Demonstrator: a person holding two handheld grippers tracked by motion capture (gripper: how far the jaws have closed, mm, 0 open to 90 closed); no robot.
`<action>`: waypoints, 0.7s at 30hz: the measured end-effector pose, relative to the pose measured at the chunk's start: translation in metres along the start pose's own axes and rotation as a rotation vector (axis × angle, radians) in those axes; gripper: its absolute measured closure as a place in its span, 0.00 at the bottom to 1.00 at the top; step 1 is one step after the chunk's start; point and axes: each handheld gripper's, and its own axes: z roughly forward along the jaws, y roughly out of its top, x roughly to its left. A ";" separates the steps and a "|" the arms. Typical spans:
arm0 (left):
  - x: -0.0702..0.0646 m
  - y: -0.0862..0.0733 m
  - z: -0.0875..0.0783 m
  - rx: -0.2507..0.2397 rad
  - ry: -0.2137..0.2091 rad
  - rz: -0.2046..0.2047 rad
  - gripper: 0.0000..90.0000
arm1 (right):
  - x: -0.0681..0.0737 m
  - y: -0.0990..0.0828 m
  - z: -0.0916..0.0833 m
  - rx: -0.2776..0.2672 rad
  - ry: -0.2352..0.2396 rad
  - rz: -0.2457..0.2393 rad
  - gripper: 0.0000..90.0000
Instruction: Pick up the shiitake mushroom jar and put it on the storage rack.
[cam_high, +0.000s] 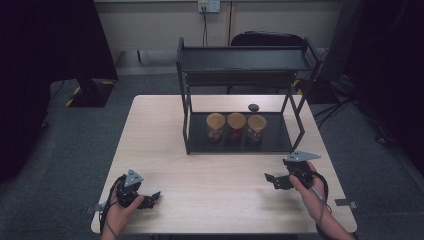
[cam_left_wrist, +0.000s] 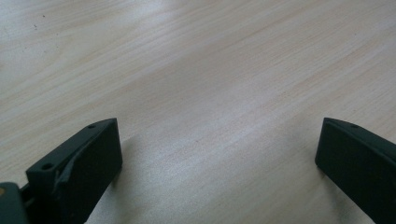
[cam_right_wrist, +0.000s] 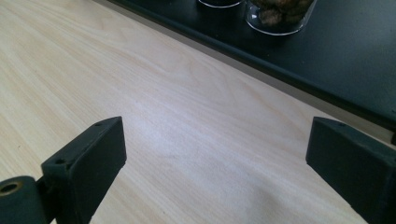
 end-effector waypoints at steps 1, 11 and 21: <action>0.000 0.000 0.000 0.000 0.000 0.000 0.00 | 0.000 -0.001 0.000 0.000 0.001 0.001 0.05; 0.000 0.000 0.000 0.000 0.000 0.000 0.00 | -0.005 -0.012 -0.005 -0.001 0.005 0.010 0.05; 0.000 0.000 0.000 0.000 0.000 0.000 0.00 | -0.010 -0.023 -0.013 -0.002 0.005 0.015 0.05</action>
